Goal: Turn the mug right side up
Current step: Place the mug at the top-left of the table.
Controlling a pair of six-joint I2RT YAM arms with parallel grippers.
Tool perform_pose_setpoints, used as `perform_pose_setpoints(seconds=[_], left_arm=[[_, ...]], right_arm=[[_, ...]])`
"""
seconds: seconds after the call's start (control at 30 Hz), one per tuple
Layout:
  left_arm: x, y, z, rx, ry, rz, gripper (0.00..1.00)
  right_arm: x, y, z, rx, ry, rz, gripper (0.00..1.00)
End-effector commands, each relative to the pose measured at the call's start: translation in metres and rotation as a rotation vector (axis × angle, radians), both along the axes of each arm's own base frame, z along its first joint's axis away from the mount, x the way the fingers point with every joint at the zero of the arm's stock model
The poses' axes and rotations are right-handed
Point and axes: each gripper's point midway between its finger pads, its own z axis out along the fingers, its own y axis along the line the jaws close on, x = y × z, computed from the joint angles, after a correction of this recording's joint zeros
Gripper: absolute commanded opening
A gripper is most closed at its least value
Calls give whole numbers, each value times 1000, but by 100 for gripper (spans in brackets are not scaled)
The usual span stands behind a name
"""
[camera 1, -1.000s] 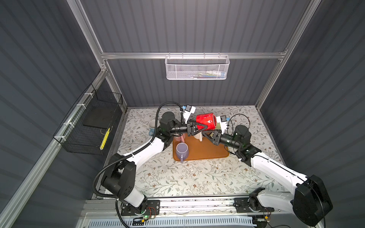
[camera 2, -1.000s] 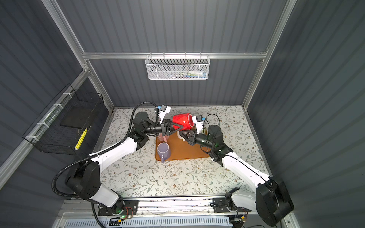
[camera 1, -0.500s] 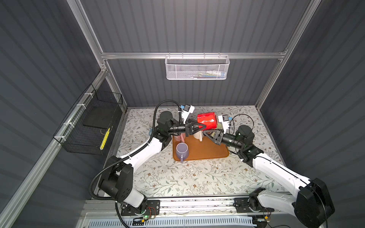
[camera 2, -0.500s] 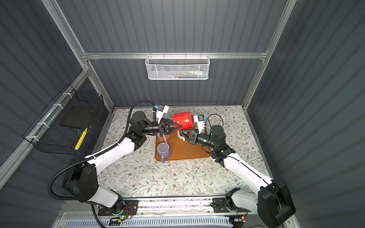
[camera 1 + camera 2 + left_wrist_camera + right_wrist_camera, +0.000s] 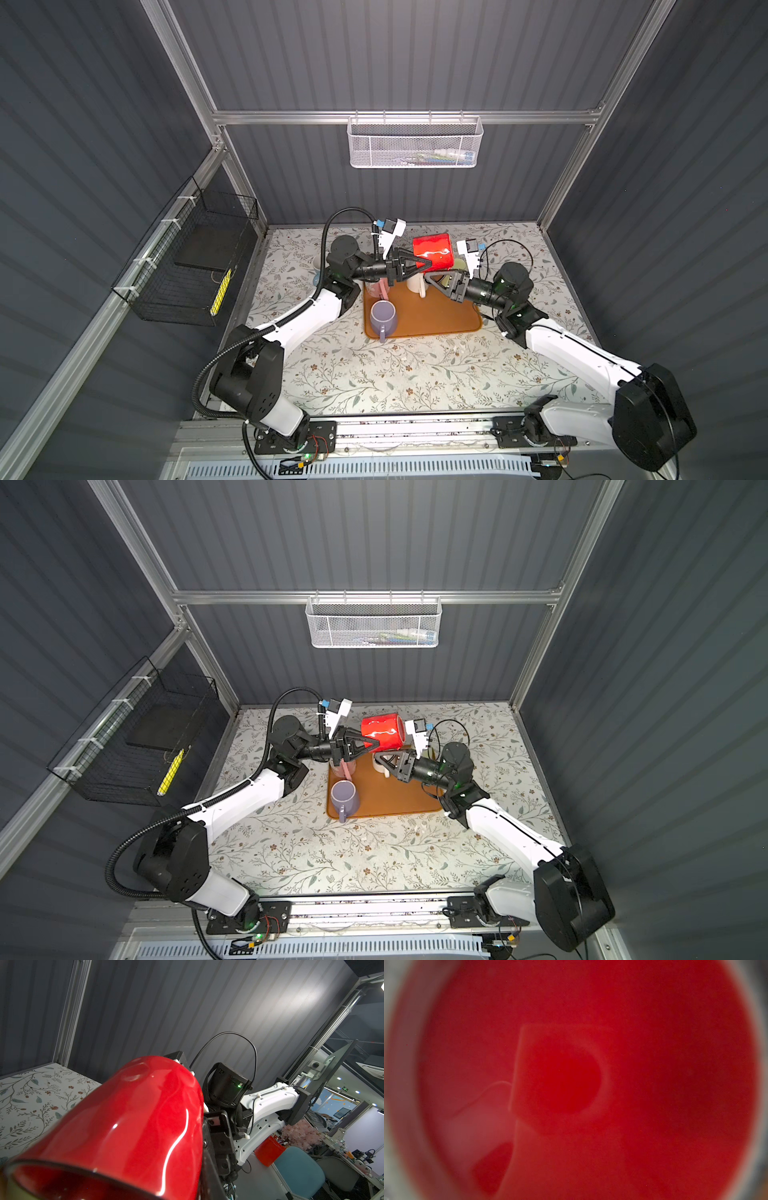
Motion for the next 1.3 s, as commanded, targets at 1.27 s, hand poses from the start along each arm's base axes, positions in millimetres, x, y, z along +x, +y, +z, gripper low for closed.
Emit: perform_pose_setpoints(seconds=[1.27], left_arm=[[39, 225, -133, 1327, 349, 683, 0]], right_arm=[[36, -59, -57, -288, 5, -281, 50]])
